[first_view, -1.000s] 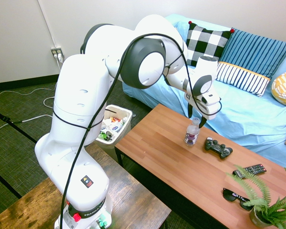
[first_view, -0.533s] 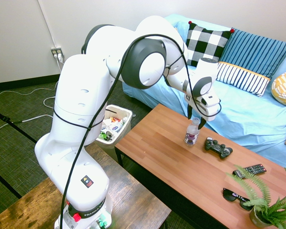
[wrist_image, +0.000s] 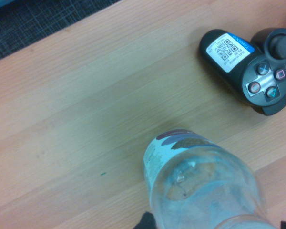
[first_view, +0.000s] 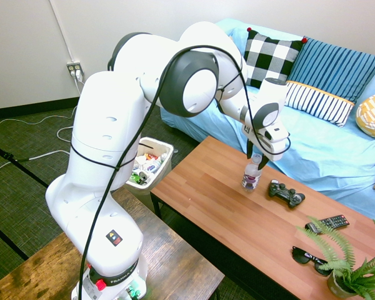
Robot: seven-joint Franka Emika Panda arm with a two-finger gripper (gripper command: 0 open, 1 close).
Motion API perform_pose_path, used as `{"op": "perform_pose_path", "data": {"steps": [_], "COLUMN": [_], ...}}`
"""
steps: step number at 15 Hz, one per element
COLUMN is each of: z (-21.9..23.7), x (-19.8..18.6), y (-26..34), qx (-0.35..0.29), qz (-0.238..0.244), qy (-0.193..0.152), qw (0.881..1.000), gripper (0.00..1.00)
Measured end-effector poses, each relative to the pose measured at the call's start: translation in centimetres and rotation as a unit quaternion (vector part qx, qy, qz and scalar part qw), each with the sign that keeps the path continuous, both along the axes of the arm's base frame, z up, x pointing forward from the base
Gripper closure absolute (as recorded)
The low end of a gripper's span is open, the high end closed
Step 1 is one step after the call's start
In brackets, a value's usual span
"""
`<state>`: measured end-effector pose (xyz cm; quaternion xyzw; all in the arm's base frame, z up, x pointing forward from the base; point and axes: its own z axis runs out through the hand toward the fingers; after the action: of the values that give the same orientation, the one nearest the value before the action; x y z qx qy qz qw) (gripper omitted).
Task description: Throw the bottle in the trash bin
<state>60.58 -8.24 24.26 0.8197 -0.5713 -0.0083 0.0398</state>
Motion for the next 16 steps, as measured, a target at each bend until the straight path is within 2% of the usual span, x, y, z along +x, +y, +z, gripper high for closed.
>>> {"op": "perform_pose_path", "data": {"steps": [6, 9, 11, 13, 16], "z": [0.2, 4.5, 9.3, 13.3, 14.5], "x": [0.0, 0.0, -1.3, -3.4, -7.4], "y": [0.1, 2.4, 6.9, 14.1, 27.4], "qx": [0.006, 0.015, 0.024, 0.035, 0.039], "qz": [0.002, 0.032, 0.068, 0.109, 0.160], "qy": [-0.001, -0.032, -0.064, -0.099, -0.138], "qw": [1.000, 0.999, 0.995, 0.988, 0.977], "gripper": [1.00, 1.00, 1.00, 1.00, 1.00]}}
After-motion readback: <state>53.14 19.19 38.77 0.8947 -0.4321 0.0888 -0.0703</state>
